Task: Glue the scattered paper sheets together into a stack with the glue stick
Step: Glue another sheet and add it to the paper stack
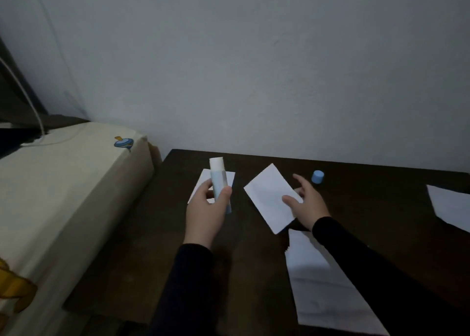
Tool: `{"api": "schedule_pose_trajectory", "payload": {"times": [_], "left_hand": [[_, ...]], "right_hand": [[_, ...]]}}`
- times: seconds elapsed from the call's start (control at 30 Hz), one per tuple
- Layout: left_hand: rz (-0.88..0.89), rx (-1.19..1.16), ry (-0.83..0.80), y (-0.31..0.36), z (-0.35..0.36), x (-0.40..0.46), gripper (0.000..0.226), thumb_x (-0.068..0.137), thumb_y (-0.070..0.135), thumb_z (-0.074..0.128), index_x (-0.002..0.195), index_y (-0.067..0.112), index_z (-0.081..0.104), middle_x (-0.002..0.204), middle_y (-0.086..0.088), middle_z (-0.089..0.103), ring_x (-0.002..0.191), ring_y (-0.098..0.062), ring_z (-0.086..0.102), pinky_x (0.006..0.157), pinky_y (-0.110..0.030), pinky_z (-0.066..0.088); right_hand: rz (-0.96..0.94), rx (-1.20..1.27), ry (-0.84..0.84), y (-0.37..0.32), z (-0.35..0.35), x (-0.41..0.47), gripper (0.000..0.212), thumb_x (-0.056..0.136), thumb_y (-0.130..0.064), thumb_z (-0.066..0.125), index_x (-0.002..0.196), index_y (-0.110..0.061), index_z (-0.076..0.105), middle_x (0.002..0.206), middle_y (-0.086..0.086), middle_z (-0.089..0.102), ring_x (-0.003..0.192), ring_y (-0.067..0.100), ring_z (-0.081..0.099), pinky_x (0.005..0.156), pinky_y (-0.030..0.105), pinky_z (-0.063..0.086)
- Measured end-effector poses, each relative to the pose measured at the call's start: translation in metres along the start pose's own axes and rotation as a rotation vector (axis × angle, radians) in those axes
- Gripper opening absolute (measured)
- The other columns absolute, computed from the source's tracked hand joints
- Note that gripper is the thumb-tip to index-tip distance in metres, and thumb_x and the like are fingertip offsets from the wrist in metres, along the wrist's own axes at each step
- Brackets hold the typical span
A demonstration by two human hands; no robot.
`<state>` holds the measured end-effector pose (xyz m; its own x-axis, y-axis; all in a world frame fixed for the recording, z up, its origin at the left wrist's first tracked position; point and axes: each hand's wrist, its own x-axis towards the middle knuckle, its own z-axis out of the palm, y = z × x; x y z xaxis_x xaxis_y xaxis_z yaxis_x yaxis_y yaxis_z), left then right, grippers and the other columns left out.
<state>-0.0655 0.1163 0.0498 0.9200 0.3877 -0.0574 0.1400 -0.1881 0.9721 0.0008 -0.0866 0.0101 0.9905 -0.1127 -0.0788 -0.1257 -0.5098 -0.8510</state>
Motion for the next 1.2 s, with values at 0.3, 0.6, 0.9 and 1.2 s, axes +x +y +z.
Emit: {"api": "schedule_pose_trajectory", "payload": {"times": [0.3,0.6,0.9,1.2], "left_hand": [[0.031,0.052,-0.240,-0.003,0.065,-0.002,0.054,0.093,0.036,0.059,0.142,0.028,0.040,0.140,0.002,0.047,0.111,-0.011,0.046,0.095,-0.033,0.048],[-0.059,-0.024,-0.409,-0.016,0.119,0.008,0.040,0.088,0.037,0.065,0.127,0.033,0.055,0.119,0.007,0.057,0.097,-0.012,0.058,0.070,-0.021,0.052],[-0.519,-0.733,-0.332,-0.026,0.141,0.023,0.039,0.083,0.028,0.070,0.115,0.007,0.061,0.107,-0.015,0.069,0.092,-0.017,0.067,0.076,-0.027,0.058],[-0.330,-0.620,-0.437,-0.016,0.163,0.012,0.020,0.089,0.012,0.065,0.108,0.009,0.060,0.099,-0.009,0.068,0.087,-0.016,0.069,0.083,-0.029,0.057]], "right_hand": [[0.057,-0.325,-0.028,0.027,-0.074,0.042,0.043,0.098,-0.016,0.051,0.140,-0.020,0.047,0.140,0.005,0.051,0.128,0.021,0.047,0.107,0.035,0.036],[0.043,-0.313,-0.144,0.071,-0.084,0.058,0.042,0.099,-0.018,0.050,0.140,-0.023,0.047,0.137,-0.001,0.054,0.127,0.016,0.048,0.105,0.031,0.034],[-0.192,-0.711,-0.106,0.078,-0.081,0.071,0.057,0.099,-0.038,0.045,0.151,-0.035,0.021,0.144,-0.003,0.036,0.129,0.016,0.036,0.108,0.036,0.031],[-0.193,-0.762,-0.345,0.102,-0.097,0.028,0.063,0.096,-0.056,0.039,0.152,-0.034,0.021,0.160,-0.012,0.007,0.147,0.014,0.000,0.116,0.045,0.005]]}}
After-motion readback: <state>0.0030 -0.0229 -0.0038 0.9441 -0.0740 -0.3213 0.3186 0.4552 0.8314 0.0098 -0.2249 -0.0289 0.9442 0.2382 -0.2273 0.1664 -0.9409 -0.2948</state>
